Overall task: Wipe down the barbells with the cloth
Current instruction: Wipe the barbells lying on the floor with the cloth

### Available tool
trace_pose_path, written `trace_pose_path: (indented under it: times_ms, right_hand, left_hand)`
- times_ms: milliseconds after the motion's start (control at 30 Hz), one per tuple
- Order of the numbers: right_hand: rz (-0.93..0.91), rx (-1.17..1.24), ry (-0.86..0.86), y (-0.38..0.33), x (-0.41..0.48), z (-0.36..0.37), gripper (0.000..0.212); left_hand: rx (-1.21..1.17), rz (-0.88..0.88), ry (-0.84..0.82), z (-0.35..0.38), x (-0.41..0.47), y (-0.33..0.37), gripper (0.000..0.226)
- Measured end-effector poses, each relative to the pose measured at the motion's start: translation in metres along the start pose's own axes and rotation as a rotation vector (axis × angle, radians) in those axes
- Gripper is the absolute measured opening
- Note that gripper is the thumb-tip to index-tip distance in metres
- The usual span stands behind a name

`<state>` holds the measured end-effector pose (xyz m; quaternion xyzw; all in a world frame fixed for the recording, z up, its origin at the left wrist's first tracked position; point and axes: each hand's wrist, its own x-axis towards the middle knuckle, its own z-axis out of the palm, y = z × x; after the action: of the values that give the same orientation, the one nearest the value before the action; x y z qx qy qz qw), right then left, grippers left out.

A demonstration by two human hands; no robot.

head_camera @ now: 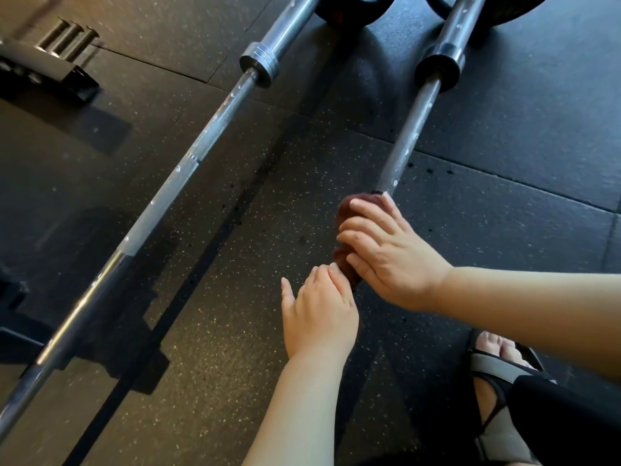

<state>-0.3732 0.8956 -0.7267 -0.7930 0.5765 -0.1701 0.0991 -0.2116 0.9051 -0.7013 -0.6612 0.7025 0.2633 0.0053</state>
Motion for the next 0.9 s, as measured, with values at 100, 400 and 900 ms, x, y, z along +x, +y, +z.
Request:
trace_pose_path:
  times_ms: [100, 400, 900]
  right_hand:
    - [-0.098, -0.005, -0.056, 0.000, -0.004, 0.001, 0.046]
    - [-0.021, -0.073, -0.030, -0.002, 0.013, -0.006, 0.044]
    - [-0.053, -0.105, -0.022, -0.003, 0.009, -0.005, 0.042]
  left_hand:
    - [0.005, 0.006, -0.040, -0.009, -0.004, 0.005, 0.056]
    - [-0.145, -0.056, -0.110, -0.018, 0.012, -0.003, 0.053]
    - [0.131, -0.058, 0.068, 0.001, -0.011, 0.002, 0.068]
